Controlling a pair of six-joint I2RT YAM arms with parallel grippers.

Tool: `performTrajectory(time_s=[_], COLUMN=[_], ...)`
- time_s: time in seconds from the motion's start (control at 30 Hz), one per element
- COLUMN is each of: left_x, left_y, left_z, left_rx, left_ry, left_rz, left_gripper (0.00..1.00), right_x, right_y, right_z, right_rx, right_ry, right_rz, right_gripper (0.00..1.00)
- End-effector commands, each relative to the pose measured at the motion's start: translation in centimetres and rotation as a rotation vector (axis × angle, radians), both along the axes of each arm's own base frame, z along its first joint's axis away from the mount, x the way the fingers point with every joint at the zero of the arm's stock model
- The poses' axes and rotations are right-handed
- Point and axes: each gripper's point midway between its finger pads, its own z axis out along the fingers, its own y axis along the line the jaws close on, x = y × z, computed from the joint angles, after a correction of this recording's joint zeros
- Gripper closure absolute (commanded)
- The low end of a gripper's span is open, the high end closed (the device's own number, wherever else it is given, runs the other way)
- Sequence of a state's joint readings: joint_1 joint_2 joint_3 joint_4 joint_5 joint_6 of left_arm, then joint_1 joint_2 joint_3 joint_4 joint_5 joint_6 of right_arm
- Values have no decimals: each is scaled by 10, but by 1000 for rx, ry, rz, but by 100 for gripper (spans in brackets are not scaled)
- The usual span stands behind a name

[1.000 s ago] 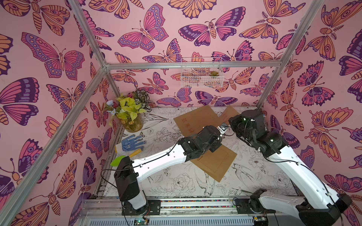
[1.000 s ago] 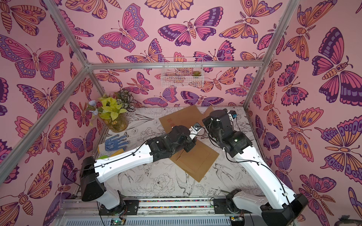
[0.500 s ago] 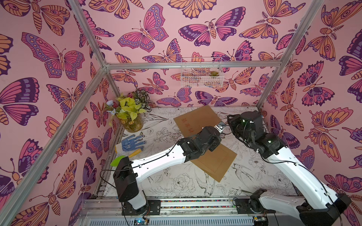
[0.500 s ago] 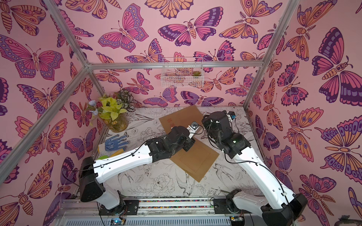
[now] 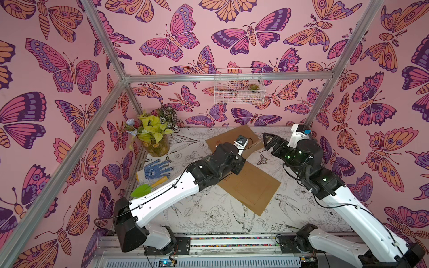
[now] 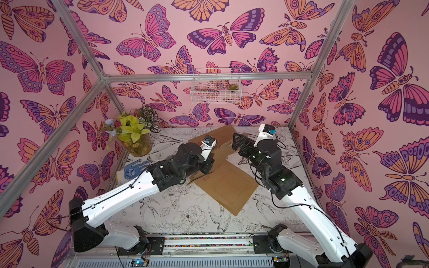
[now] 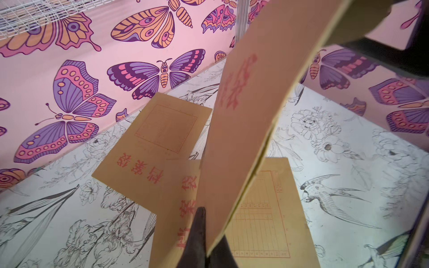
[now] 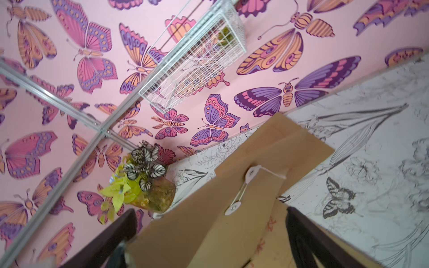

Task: Open the file bag
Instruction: Pick up the file bag from the file bag, then open the file bag.

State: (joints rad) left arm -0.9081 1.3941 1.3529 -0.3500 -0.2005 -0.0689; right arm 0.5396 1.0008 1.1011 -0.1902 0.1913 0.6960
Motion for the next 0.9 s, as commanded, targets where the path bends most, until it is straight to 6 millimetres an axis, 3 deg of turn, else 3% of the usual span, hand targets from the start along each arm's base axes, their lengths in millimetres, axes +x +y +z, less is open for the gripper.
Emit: performTrajectory(time_s=[0.0, 0.13, 0.17, 0.27, 0.57, 0.87], left_x=[-9, -3, -7, -5, -8, -42], left_y=[11, 33, 43, 58, 94, 94], left_z=[20, 25, 38, 47, 82, 114], left_rx=[-139, -199, -237, -305, -453, -507], left_ry=[59, 125, 109, 142, 159, 122], left_rz=[-62, -66, -69, -91, -162, -350], left_gripper=[100, 100, 100, 100, 99, 99], right_x=[-9, -11, -10, -3, 27, 24], right_y=[6, 7, 8, 0, -15, 13], right_z=[18, 6, 2, -8, -6, 22], right_rx=[-225, -414, -443, -458, -54, 144], right_ry=[-142, -139, -129, -92, -79, -196], right_rz=[94, 157, 175, 194, 416, 698], right_gripper=[0, 2, 2, 2, 0, 2])
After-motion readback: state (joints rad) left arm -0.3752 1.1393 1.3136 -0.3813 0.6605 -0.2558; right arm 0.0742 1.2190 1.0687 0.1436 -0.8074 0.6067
